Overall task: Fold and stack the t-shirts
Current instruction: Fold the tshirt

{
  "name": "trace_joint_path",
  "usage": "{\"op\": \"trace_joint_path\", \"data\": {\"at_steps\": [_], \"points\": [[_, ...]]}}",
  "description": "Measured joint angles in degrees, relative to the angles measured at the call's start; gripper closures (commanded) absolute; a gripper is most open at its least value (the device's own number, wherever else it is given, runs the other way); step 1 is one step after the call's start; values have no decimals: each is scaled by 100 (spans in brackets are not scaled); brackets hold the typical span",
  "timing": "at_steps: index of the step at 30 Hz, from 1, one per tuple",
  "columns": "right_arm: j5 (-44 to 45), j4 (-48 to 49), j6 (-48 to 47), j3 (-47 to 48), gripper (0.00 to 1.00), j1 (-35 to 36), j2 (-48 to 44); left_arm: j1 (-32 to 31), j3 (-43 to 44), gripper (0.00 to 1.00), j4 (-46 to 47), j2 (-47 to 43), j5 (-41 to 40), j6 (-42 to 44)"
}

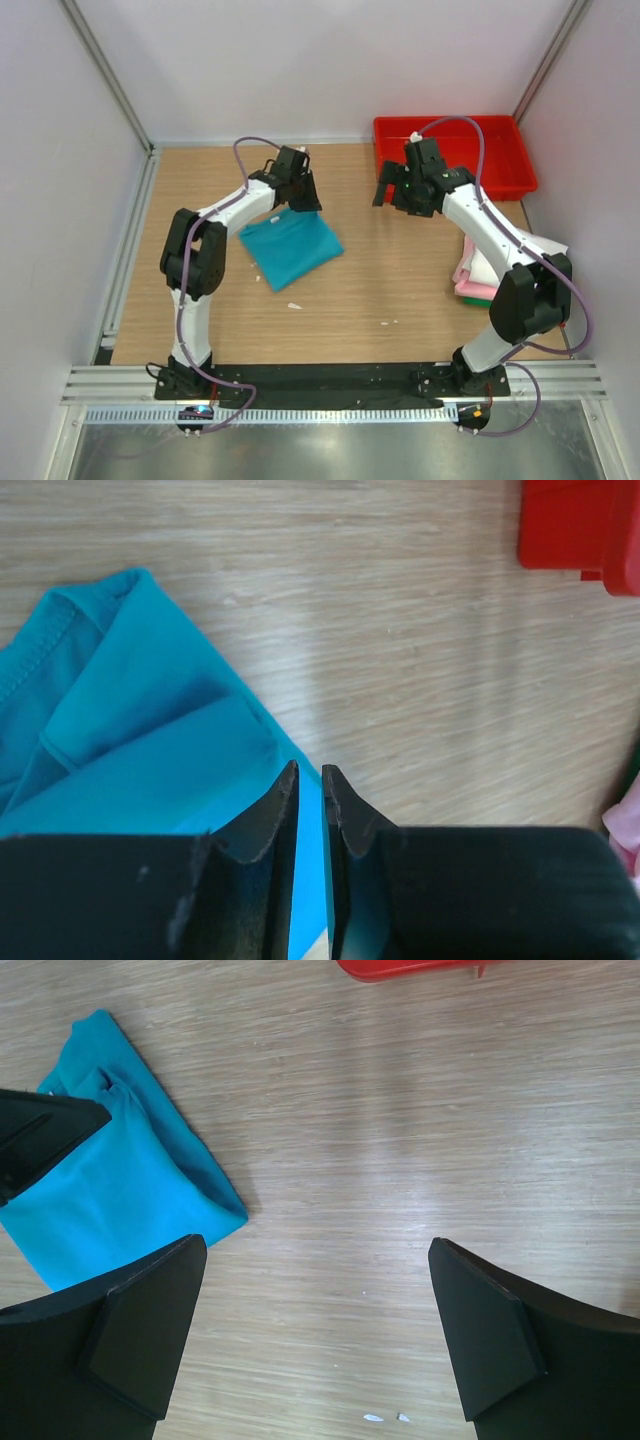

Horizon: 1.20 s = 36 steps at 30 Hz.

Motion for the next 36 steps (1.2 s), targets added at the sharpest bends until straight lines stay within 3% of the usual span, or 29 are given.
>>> {"op": "trace_joint_path", "data": {"at_steps": [11,20,25,26,32,36], "points": [[-756,286,2,-326,0,122,76,111,599,87,26,769,-553,28],[-1158,791,-173,-227,5,879,1073,542,597,88,-33,789,-601,173],[-1217,1016,-339,68,22,1150,1827,699,597,83,-55,785,-566,411],[-1213,1029,-350,144,29,1163,1934,715,597,82,-87,769,-560,481],[-1032,1165,-389,1003,61,1158,2669,732,590,62,-267,407,-466,658],[-1016,1322,-326,1073,72,1143,2741,728,540,63,-267,-63,-354,634]]}}
